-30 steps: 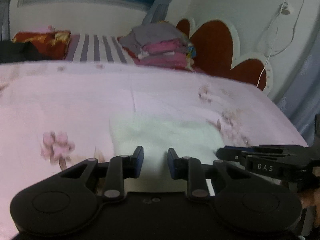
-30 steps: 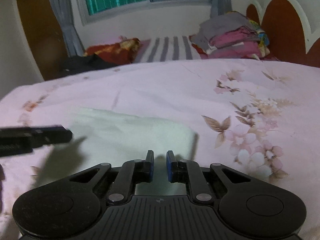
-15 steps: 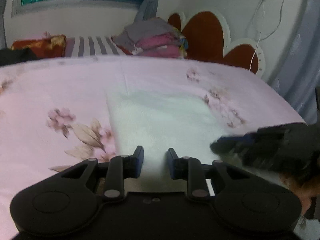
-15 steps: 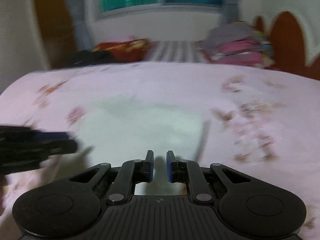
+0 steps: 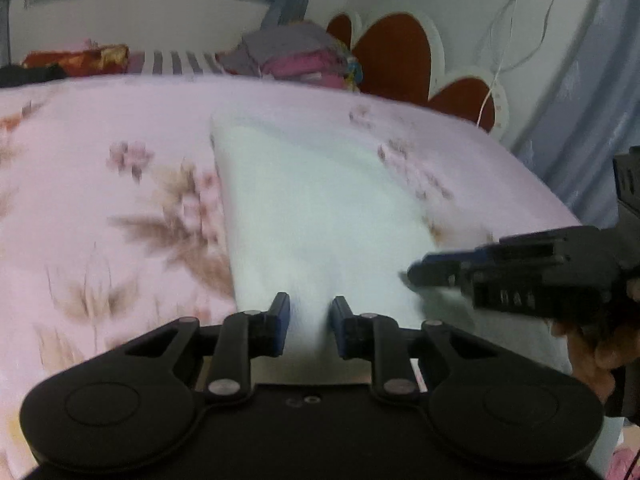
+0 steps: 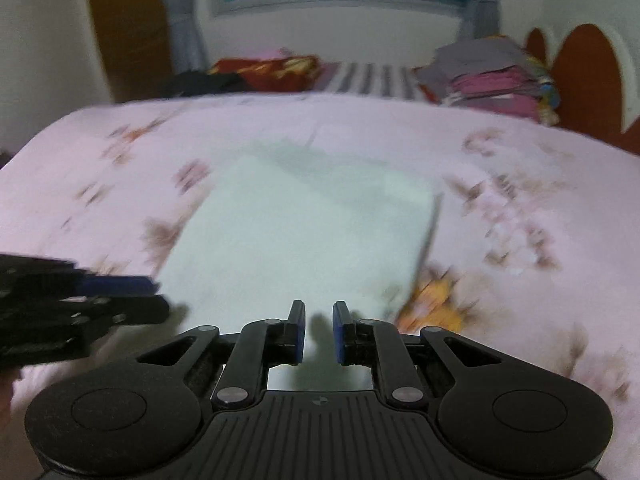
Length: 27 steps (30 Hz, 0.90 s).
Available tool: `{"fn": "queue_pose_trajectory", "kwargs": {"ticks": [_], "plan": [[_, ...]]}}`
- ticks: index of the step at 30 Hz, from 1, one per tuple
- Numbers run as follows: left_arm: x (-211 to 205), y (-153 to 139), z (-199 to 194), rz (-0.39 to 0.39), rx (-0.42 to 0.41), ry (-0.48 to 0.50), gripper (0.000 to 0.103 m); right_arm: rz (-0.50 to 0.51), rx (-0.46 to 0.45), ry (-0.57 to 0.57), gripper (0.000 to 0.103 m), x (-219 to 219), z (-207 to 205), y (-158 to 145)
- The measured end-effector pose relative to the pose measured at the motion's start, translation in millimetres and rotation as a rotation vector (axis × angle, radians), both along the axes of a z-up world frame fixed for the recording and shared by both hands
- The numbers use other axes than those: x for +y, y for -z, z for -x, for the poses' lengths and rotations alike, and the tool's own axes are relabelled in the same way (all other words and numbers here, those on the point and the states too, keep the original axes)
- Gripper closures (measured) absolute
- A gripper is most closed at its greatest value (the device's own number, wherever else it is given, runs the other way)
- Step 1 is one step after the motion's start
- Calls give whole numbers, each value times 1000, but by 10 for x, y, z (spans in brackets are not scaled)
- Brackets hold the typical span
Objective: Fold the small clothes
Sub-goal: 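Move the left gripper to the folded sweater's edge and grasp it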
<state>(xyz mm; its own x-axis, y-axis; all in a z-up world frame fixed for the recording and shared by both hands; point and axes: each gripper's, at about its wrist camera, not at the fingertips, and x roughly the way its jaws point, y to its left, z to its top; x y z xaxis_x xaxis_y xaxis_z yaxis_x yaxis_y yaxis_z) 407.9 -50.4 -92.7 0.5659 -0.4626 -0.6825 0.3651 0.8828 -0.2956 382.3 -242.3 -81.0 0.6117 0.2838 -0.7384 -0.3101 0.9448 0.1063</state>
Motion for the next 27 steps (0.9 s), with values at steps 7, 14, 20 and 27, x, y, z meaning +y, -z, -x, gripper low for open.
{"fn": "queue_pose_trajectory", "kwargs": {"ticks": [7, 14, 20, 27], "plan": [[-55, 100, 279, 1, 16, 43, 82, 238, 3, 72, 90, 77, 406, 272], [357, -180, 295, 26, -46, -33, 53, 88, -18, 227, 90, -182, 492, 72], [469, -160, -364, 88, -3, -133, 41, -62, -62, 328, 39, -345, 209, -96], [220, 99, -736, 61, 63, -162, 38, -119, -45, 264, 38, -287, -397, -89]]}}
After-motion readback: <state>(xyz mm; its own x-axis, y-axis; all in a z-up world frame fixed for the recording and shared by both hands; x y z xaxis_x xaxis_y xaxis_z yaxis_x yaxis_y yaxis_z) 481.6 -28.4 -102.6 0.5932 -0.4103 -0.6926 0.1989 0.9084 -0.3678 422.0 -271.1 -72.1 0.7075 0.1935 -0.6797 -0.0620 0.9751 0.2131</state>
